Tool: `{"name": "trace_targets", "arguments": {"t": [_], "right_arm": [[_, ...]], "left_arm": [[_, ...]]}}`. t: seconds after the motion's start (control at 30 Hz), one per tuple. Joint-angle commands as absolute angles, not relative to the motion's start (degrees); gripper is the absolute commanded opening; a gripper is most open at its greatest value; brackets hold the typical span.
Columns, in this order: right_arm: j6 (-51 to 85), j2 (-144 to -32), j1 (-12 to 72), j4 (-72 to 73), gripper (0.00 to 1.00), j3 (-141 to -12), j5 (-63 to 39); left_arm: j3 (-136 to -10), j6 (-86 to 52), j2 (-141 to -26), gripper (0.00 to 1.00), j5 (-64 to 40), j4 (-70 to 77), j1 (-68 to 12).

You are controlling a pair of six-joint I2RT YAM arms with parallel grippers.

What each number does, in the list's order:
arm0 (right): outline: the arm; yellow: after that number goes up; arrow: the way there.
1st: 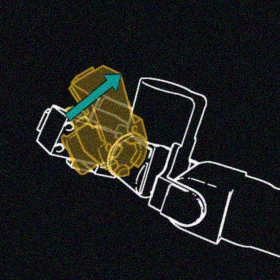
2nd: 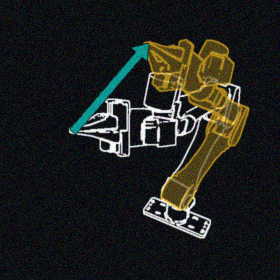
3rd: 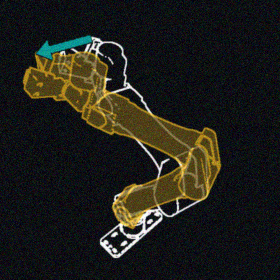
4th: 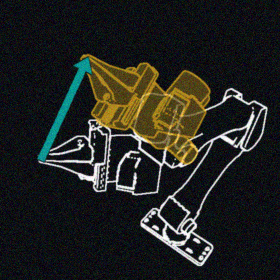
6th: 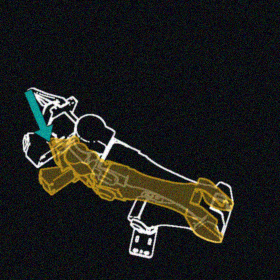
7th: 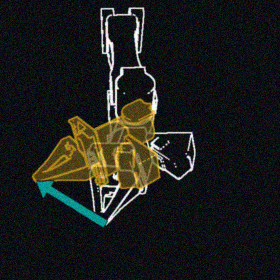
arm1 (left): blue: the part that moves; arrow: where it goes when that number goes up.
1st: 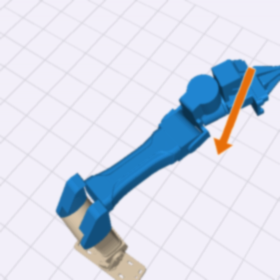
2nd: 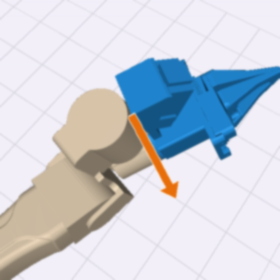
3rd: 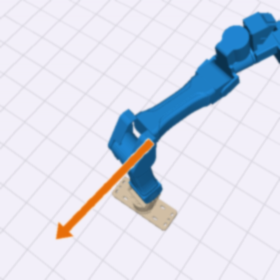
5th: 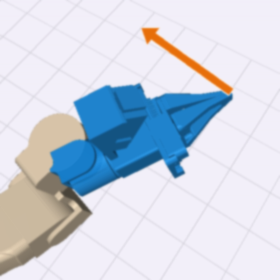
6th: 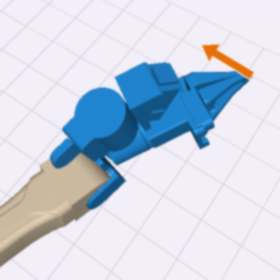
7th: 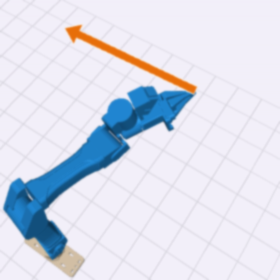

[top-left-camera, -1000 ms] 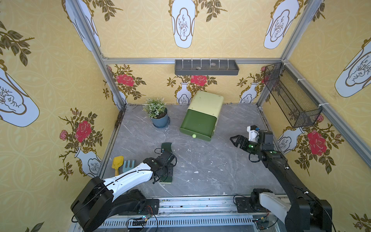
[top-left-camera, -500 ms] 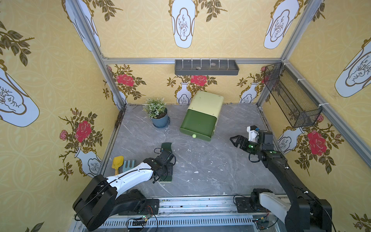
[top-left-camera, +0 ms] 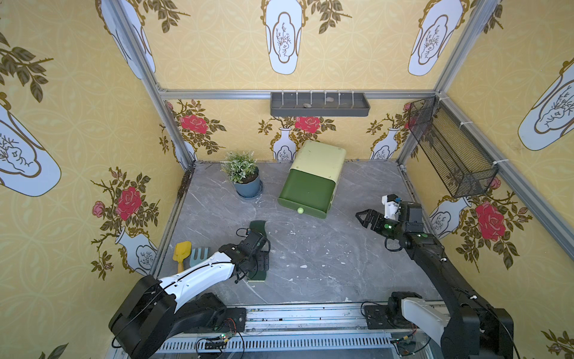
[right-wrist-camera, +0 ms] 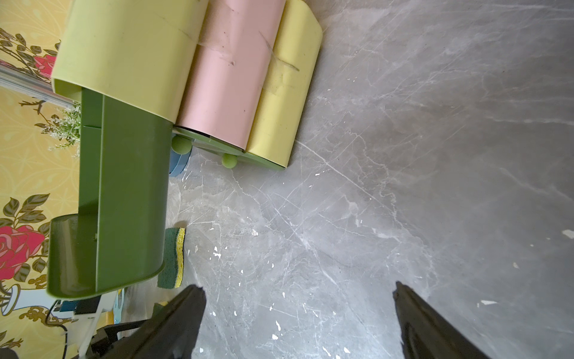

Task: Take the sponge out of the drawer
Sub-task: Place the sponge at the center of the board, then close the drawer in the storage box.

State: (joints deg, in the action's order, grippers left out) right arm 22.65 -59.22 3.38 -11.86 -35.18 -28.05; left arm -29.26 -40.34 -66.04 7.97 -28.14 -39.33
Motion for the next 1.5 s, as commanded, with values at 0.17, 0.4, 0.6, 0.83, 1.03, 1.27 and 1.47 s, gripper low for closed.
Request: {"name": "trace_targets", "arguments": {"t": [0.17, 0.4, 0.6, 0.83, 1.03, 1.27, 1.47], "right_arm": [[22.7, -59.2, 3.7, -11.3, 0.98, -35.3, -28.4], [23.1, -59.5, 4.4, -11.3, 0.98, -36.0, -28.8], [23.1, -60.4, 5.1, -11.3, 0.98, -36.8, -28.7], [23.2, -61.3, 5.5, -11.3, 0.98, -37.3, -28.6], [22.9, -61.4, 5.5, -11.5, 0.98, -37.3, -28.2], [22.6, -61.6, 5.6, -11.6, 0.97, -37.4, -28.2], [22.1, -61.6, 5.6, -12.0, 0.98, -37.4, -27.9]], "left_arm": [[-33.2, -40.5, -59.4, 0.94, 8.2, -34.5, -39.3], [-35.3, -40.4, -53.1, 0.94, 5.2, -31.1, -39.3], [-34.2, -42.9, -52.0, 0.94, -0.7, -18.7, -39.3], [-34.0, -47.9, -56.1, 0.89, -8.7, -1.4, -39.2], [-34.6, -52.1, -61.8, 0.83, -14.0, 11.0, -38.5], [-37.9, -52.8, -70.0, 0.71, -17.4, 15.8, -36.9], [-41.3, -51.9, -76.0, 0.55, -19.2, 17.8, -35.6]]}}
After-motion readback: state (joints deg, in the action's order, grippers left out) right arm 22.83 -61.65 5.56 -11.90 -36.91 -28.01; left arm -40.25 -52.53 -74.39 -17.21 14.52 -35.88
